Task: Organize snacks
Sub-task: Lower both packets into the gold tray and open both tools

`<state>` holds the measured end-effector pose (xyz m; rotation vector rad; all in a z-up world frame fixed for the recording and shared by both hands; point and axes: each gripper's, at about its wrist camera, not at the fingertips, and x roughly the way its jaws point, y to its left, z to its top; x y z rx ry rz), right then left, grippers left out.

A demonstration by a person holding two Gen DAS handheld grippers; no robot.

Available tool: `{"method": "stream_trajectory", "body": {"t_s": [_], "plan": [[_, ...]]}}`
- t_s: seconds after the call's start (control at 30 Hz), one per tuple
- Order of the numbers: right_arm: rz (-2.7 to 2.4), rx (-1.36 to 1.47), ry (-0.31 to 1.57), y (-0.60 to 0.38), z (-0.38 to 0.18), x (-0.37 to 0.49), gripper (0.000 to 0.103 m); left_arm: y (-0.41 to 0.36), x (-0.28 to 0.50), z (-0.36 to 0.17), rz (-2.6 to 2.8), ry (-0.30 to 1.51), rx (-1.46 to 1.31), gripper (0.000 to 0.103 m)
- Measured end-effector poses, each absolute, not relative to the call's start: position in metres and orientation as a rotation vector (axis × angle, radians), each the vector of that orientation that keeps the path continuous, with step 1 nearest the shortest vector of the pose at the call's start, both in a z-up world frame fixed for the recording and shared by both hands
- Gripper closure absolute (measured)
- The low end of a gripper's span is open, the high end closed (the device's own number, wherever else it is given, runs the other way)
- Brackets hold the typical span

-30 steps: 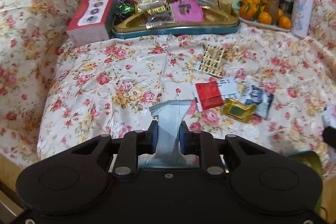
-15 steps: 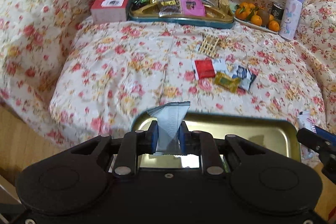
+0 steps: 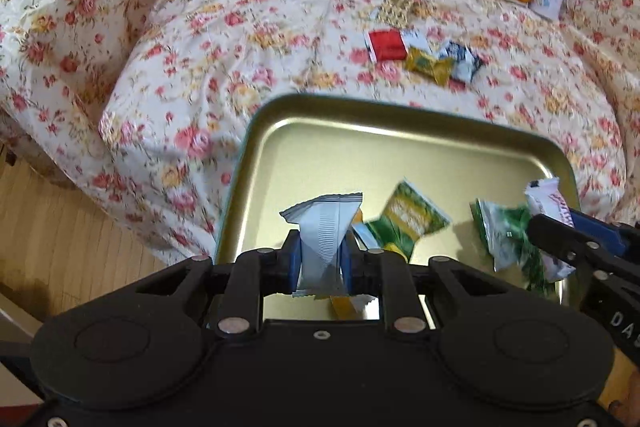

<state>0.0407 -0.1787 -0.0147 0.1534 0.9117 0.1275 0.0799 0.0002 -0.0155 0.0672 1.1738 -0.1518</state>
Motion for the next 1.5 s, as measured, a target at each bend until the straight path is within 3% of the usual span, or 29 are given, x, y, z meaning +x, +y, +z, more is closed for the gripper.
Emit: {"method": "stream_trajectory", "body": {"t_s": [0.43, 0.5, 1.0, 1.13, 1.23, 1.5], "plan": [[0.133, 0.100, 0.918, -0.169, -0.016, 0.027, 0.081, -0.019, 0.068, -0.022, -0.116, 1.147, 0.157, 0.074], [0.131, 0.101, 0.917, -0.169, -0.015, 0.027, 0.080, -0.020, 0.067, -0.021, -0.110, 1.131, 0.169, 0.068], [0.139, 0.078, 0.918, -0.166, -0.016, 0.023, 0.079, -0.010, 0.063, -0.021, -0.069, 1.117, 0.151, 0.068], [0.149, 0.084, 0.927, -0.165, -0.017, 0.023, 0.077, -0.007, 0.064, -0.023, -0.063, 1.125, 0.143, 0.068], [0.147, 0.109, 0.942, -0.167, -0.018, 0.025, 0.069, -0.007, 0.064, -0.023, -0.062, 1.128, 0.141, 0.068], [0.112, 0.140, 0.964, -0.171, -0.022, 0.029, 0.068, -0.010, 0.064, -0.026, -0.070, 1.141, 0.140, 0.067]]}}
